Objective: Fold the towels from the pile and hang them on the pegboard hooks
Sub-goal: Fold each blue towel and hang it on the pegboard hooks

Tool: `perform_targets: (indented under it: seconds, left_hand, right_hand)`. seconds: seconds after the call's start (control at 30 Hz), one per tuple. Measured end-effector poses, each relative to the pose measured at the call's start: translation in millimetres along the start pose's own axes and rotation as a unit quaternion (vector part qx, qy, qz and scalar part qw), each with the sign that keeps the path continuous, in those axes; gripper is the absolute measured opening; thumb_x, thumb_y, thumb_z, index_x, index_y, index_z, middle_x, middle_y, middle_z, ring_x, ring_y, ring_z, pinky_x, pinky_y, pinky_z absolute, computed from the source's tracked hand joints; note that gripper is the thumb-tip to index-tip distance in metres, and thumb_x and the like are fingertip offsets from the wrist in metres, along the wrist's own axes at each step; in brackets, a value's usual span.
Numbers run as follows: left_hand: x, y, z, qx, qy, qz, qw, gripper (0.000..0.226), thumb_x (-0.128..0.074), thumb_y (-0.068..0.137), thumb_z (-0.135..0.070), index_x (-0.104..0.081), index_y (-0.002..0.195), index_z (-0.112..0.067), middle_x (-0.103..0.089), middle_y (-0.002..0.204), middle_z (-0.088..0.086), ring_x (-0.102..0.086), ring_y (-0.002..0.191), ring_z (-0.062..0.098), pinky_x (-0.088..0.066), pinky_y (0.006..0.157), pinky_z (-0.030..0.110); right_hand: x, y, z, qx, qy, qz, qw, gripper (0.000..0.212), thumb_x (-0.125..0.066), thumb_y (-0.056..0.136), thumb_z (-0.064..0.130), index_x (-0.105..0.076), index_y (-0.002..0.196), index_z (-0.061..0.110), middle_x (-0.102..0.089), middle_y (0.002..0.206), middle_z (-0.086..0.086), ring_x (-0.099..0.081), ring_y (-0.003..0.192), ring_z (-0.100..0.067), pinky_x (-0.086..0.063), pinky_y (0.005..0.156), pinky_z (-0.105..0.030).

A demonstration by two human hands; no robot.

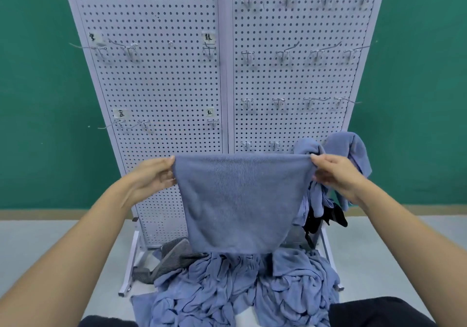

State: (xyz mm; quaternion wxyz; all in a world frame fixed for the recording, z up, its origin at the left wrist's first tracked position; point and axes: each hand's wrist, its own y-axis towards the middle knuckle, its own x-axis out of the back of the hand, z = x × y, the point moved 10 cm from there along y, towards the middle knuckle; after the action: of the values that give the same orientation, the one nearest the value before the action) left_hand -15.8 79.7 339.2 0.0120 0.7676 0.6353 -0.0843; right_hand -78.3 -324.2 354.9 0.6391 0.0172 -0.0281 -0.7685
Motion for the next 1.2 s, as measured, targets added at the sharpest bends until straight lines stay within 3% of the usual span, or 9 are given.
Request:
perform_targets:
  seconds: [0.17,0.27,0.33,0.47,0.6,0.83,1.03,1.1,1.2]
  left_hand:
    - [8.2,12.2,65.1,0.132,-0.152,-0.088,0.976,0.012,-0.059,0.092,-0.019,-0.065,0.084,-0.012,-0.067,0.068,-0.001,-0.062,0.062,0.008,-0.053,0.05,0.016]
    - [2.4,15.4,87.2,0.129,-0.191,-0.138,0.963,0.007,-0.06,0.091,-0.01,-0.062,0.085,-0.005,-0.07,0.06,0.003,-0.067,0.051,0.009,-0.053,0.045,0.019]
    - [-11.2,15.3,90.7,0.099,-0.197,-0.145,0.964,0.005,-0.061,0.089,-0.005,-0.062,0.088,-0.001,-0.071,0.07,0.009,-0.069,0.057,0.014,-0.056,0.05,0.024]
    - [-55.7,9.8,82.0,0.045,-0.122,-0.129,0.983,0.011,-0.062,0.089,-0.004,-0.064,0.098,0.003,-0.069,0.088,0.015,-0.068,0.08,0.022,-0.059,0.07,0.03]
    - [-94.0,2.4,69.9,-0.006,-0.018,-0.111,0.994,0.011,-0.062,0.091,-0.01,-0.069,0.096,-0.003,-0.072,0.091,0.012,-0.069,0.08,0.018,-0.059,0.071,0.027]
    - [-114.5,-6.0,65.5,-0.057,0.077,-0.104,0.99,0.017,-0.061,0.092,-0.015,-0.072,0.102,-0.007,-0.072,0.098,0.003,-0.068,0.091,0.014,-0.058,0.079,0.028]
    - [-116.5,-10.5,62.7,-0.071,0.082,-0.061,0.992,0.012,-0.066,0.088,-0.026,-0.074,0.093,-0.017,-0.074,0.086,-0.003,-0.069,0.081,0.002,-0.054,0.069,0.016]
    - [-114.7,-10.4,63.5,-0.068,0.067,-0.05,0.994,0.009,-0.067,0.088,-0.018,-0.072,0.094,-0.015,-0.073,0.08,-0.006,-0.067,0.071,-0.002,-0.051,0.061,0.013]
    - [-118.2,-10.5,64.1,-0.046,0.021,-0.01,0.999,0.011,-0.058,0.093,-0.01,-0.069,0.095,-0.01,-0.067,0.063,-0.011,-0.063,0.06,0.0,-0.052,0.066,0.016]
  right_hand:
    - [-20.1,6.7,-62.3,-0.152,0.132,-0.014,0.979,0.019,-0.069,0.081,0.028,-0.059,0.074,0.014,-0.054,0.054,0.002,-0.056,0.05,-0.008,-0.05,0.054,-0.023]
    - [-33.5,6.4,-80.9,-0.181,0.144,-0.032,0.972,0.014,-0.07,0.084,0.019,-0.062,0.077,0.01,-0.064,0.055,0.0,-0.063,0.052,-0.008,-0.054,0.051,-0.021]
    - [-50.4,4.9,-84.7,-0.18,0.159,-0.022,0.97,0.012,-0.065,0.089,0.012,-0.064,0.079,0.006,-0.066,0.057,-0.001,-0.064,0.052,-0.007,-0.055,0.053,-0.02]
    - [-89.7,1.6,-77.2,-0.152,0.185,0.014,0.971,0.006,-0.061,0.089,-0.001,-0.066,0.092,-0.003,-0.072,0.07,-0.008,-0.07,0.064,-0.012,-0.059,0.063,-0.022]
    - [-118.7,-5.0,-61.7,-0.081,0.079,0.026,0.993,0.008,-0.064,0.089,0.002,-0.068,0.096,0.003,-0.071,0.079,-0.008,-0.069,0.068,-0.011,-0.059,0.068,-0.022]
    - [-138.1,-15.1,-51.2,-0.015,-0.005,0.011,1.0,0.005,-0.072,0.083,0.005,-0.068,0.085,0.005,-0.066,0.07,-0.005,-0.064,0.06,-0.01,-0.057,0.063,-0.02]
    - [-153.0,-25.9,-51.3,-0.017,0.03,0.104,0.994,0.02,-0.051,0.094,-0.003,-0.069,0.102,0.002,-0.071,0.086,-0.008,-0.068,0.077,-0.013,-0.057,0.075,-0.02]
    - [-153.6,-27.7,-48.5,-0.019,0.043,0.135,0.99,0.025,-0.048,0.093,-0.008,-0.068,0.104,0.003,-0.071,0.091,-0.009,-0.067,0.082,-0.013,-0.057,0.08,-0.021]
    - [-128.9,-17.9,-36.3,0.038,-0.02,0.094,0.995,0.026,-0.057,0.089,-0.005,-0.067,0.105,0.013,-0.069,0.101,-0.005,-0.063,0.09,-0.011,-0.053,0.079,-0.017]
